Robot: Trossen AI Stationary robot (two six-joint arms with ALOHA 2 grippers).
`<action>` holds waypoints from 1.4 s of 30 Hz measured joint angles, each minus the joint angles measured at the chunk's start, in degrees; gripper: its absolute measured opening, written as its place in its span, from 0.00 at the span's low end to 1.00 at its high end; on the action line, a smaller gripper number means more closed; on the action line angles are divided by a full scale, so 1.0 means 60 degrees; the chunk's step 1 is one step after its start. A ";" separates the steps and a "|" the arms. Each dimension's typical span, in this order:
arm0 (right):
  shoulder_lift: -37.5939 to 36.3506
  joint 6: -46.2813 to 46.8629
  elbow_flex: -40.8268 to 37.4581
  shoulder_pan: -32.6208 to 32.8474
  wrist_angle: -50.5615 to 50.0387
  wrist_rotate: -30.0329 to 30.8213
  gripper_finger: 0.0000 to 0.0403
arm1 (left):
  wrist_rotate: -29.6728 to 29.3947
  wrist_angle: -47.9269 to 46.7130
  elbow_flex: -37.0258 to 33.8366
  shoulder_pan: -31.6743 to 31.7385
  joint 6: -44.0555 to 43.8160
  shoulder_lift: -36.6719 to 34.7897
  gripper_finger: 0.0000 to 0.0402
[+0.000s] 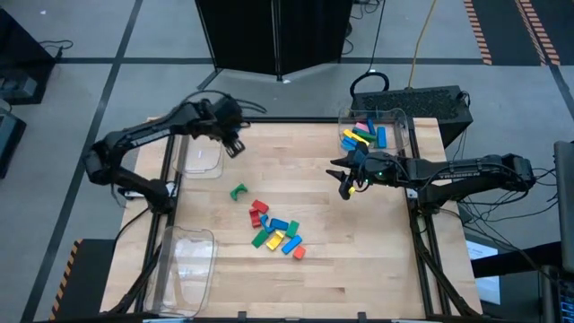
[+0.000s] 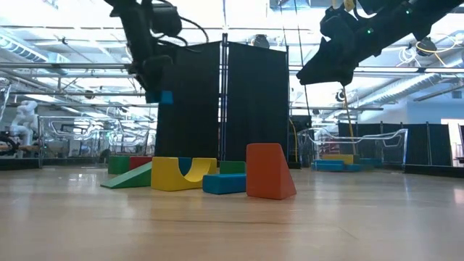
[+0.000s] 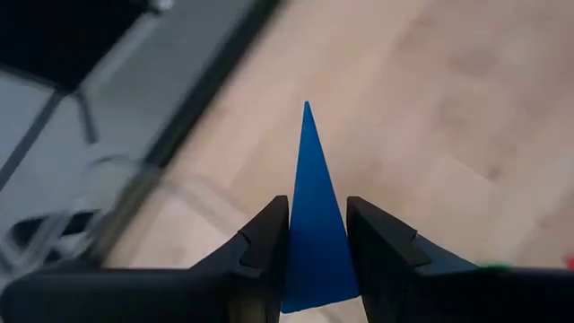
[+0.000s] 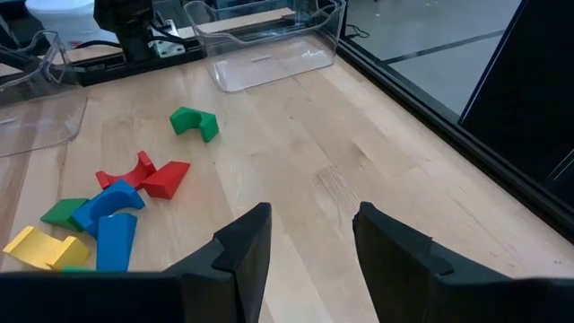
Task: Sort blocks by size
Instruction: Put the blue triangle block into the top left transparent bin
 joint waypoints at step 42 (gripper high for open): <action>0.0000 0.0012 0.0000 0.0000 -0.0055 -0.0055 0.38 | 0.1713 0.0589 -0.3292 0.4276 -0.0325 -0.0270 0.26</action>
